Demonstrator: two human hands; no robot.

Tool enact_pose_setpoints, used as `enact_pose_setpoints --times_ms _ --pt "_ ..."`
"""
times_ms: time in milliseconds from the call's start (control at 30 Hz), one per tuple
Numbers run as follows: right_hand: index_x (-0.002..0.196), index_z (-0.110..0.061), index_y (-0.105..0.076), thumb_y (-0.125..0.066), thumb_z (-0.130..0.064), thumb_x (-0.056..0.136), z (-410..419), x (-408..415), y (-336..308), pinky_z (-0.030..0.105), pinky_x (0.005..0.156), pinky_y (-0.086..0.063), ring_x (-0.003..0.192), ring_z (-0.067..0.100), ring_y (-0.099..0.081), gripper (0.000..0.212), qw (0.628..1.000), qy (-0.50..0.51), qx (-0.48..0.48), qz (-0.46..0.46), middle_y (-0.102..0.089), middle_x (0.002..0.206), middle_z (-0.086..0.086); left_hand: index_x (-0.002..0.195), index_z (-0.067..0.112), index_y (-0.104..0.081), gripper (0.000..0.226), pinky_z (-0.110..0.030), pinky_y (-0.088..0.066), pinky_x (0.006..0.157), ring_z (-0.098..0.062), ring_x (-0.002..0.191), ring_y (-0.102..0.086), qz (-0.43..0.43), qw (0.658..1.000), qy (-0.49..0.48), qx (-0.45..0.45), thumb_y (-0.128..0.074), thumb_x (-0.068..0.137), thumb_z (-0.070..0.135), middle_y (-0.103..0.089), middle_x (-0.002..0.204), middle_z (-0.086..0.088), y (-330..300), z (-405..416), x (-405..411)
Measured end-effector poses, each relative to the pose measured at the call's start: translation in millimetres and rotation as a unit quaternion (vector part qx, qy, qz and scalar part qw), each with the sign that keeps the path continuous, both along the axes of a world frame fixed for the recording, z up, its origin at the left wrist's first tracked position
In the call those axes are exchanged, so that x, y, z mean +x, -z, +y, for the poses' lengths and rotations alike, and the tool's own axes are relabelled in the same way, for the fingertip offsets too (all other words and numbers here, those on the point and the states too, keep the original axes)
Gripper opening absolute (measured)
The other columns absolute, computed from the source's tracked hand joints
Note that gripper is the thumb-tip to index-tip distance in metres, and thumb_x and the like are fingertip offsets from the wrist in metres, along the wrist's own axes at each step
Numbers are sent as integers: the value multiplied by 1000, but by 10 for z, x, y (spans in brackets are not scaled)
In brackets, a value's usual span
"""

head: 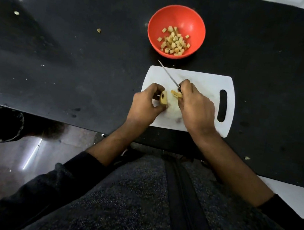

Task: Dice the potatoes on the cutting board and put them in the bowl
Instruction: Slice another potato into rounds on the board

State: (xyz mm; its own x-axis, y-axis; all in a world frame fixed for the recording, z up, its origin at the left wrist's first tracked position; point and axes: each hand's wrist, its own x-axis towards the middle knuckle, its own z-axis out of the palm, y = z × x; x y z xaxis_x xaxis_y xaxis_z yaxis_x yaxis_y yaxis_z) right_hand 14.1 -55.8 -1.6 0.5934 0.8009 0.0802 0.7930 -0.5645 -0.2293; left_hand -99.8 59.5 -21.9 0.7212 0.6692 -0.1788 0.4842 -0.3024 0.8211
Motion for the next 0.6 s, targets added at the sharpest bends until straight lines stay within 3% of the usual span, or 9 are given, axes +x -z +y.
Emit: enact_pose_setpoints --times_ms 133,267,333,433,600 --pt "104 -17 -46 -60 -7 89 -1 67 2 33 46 -39 63 23 -54 22 999 -36 -34 -5 -56 89 2 115 20 -68 37 -20 -54 77 -4 88 -65 24 999 12 36 -76 81 8 -69 103 10 20 41 -38" --pt "106 -23 -52 -69 -23 88 -63 165 81 35 56 -48 77 21 -58 25 993 -62 -64 80 -48 110 -4 125 14 -66 39 -39 -54 89 -19 107 -59 96 989 42 105 -69 86 12 -58 123 -2 89 103 -32" --pt "105 -23 -56 -75 -35 84 -69 176 125 36 62 -50 80 21 -60 31 989 -43 -65 122 -46 113 -7 123 10 -66 35 -41 -53 88 -24 117 -52 125 979 70 148 -67 92 24 -52 129 -6 74 92 -8" --pt "105 -23 -59 -76 -33 84 -42 152 178 34 62 -51 78 19 -60 29 992 -22 -60 112 -45 113 -7 134 8 -58 49 -42 -51 85 -29 119 -46 164 953 129 221 -64 95 37 -49 131 -11 43 38 47" --pt "112 -20 -61 -75 -32 85 40 199 147 28 62 -46 88 13 -59 33 993 7 -36 111 -47 121 -5 144 9 -50 46 -41 -51 81 -28 119 -45 172 950 138 223 -57 100 21 -47 131 -11 69 54 92"
